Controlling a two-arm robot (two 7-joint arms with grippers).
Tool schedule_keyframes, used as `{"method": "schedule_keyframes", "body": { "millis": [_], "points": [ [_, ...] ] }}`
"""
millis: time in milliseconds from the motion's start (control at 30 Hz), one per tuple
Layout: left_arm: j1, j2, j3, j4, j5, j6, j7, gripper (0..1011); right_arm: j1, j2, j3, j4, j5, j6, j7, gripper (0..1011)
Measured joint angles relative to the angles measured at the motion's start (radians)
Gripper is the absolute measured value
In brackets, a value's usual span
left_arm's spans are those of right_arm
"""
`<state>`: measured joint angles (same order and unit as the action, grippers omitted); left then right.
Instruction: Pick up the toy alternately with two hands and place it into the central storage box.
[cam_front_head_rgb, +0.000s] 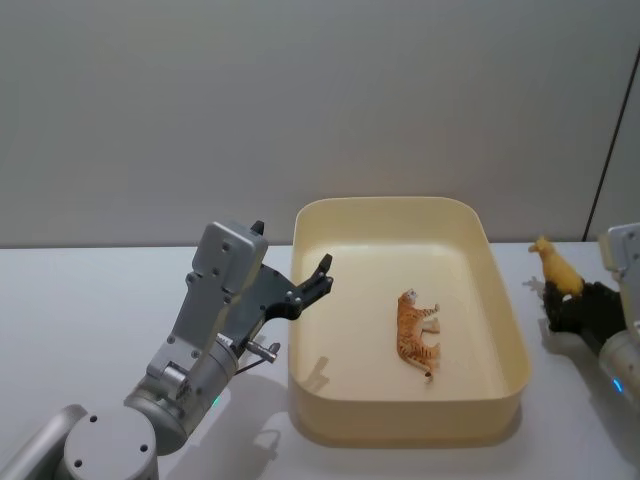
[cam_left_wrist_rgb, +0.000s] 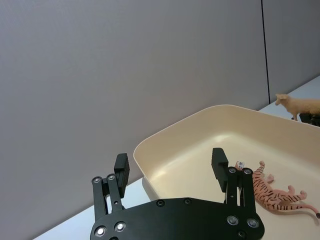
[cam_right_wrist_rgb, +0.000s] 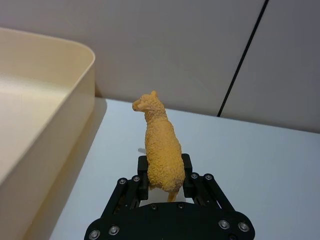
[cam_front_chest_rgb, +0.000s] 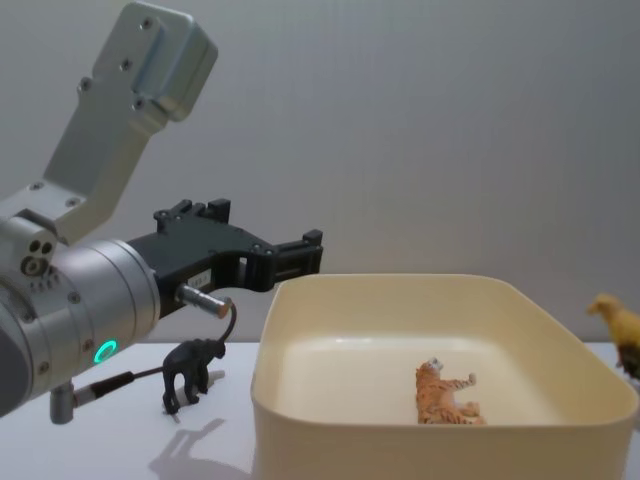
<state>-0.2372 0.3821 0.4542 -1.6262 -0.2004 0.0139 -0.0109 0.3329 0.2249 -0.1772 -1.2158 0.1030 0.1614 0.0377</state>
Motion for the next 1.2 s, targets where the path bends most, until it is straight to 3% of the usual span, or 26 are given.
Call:
{"method": "schedule_keyframes", "body": {
  "millis": [333, 633, 967, 1200],
  "points": [
    [0.0, 0.0, 0.0, 0.0, 0.0, 0.0, 0.0, 1002, -0.032, 0.015, 0.027, -0.113, 0.042, -0.007, -0.067, 348],
    [0.0, 0.0, 0.0, 0.0, 0.0, 0.0, 0.0, 1001, -0.043, 0.026, 0.051, -0.23, 0.094, 0.034, -0.095, 348],
    [0.0, 0.0, 0.0, 0.0, 0.0, 0.0, 0.0, 1002, -0.017, 0.006, 0.037, -0.266, 0.103, 0.077, -0.044, 348],
    [0.0, 0.0, 0.0, 0.0, 0.0, 0.0, 0.0, 1002, 0.014, -0.033, -0.002, -0.259, 0.084, 0.111, 0.009, 348]
  ]
}}
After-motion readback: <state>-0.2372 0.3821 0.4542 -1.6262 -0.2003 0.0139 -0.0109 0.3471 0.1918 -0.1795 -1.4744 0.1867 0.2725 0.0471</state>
